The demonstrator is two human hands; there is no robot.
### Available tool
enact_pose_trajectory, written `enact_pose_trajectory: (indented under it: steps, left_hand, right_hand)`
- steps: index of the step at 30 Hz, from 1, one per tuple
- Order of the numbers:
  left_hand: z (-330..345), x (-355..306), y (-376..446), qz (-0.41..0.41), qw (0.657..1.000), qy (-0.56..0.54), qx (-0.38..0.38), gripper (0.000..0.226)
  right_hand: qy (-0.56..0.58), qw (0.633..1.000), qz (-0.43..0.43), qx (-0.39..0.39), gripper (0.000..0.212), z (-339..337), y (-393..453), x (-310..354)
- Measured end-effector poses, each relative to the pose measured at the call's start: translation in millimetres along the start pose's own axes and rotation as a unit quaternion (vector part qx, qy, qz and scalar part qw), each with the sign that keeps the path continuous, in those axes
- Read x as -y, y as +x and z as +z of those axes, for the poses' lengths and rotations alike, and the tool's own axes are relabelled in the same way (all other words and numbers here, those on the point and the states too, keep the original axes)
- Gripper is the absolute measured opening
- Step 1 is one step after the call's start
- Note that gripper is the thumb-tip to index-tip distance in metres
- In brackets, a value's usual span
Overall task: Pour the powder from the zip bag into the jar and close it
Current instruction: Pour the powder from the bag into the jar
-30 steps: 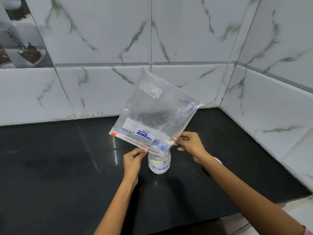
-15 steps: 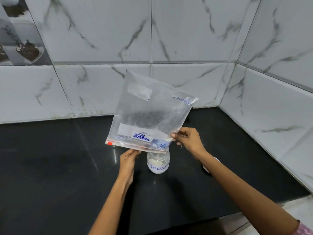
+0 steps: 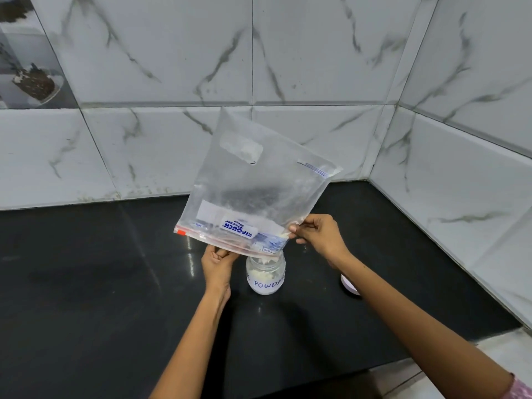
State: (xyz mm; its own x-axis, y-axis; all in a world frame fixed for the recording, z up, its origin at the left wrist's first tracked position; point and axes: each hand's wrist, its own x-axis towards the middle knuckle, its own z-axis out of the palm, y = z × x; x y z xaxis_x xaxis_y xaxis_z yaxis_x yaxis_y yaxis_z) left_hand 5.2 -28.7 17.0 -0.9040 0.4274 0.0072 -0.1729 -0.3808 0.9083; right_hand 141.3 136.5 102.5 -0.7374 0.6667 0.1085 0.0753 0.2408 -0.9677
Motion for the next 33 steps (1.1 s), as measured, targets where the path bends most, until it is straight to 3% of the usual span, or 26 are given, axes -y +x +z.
enact_pose_trajectory:
  steps: [9, 14, 18, 22, 25, 33]
  left_hand:
    - [11.6, 3.8, -2.8, 0.012, 0.997, -0.017, -0.068, 0.048]
    - [12.8, 3.5, -6.1, 0.022, 0.997, -0.013, -0.071, 0.036]
    - [14.6, 3.5, -6.6, 0.02, 0.997, -0.01, -0.077, 0.045]
    - [16.1, 2.4, -6.2, 0.01, 0.996, -0.007, -0.085, 0.039]
    - [17.2, 1.7, -4.3, -0.007, 0.997, 0.003, -0.083, 0.05]
    - [19.5, -0.4, -6.9, 0.001, 0.996, 0.043, -0.082, 0.048]
  right_hand:
    - [-0.029, 0.999, -0.036, 0.021, 0.014, 3.0, -4.6, 3.2]
    - [-0.024, 0.999, -0.036, 0.016, 0.011, 2.0, -6.0, 4.9]
    - [-0.037, 0.999, -0.024, 0.013, 0.01, 3.9, -7.4, 4.8]
    - [-0.026, 0.999, -0.011, -0.019, 0.004, 2.5, -5.2, 4.4]
    - [-0.012, 0.999, 0.0, -0.036, 0.002, 1.3, -4.3, 0.5]
    - [-0.022, 0.999, 0.018, -0.03, 0.003, 0.7, -2.4, -2.2]
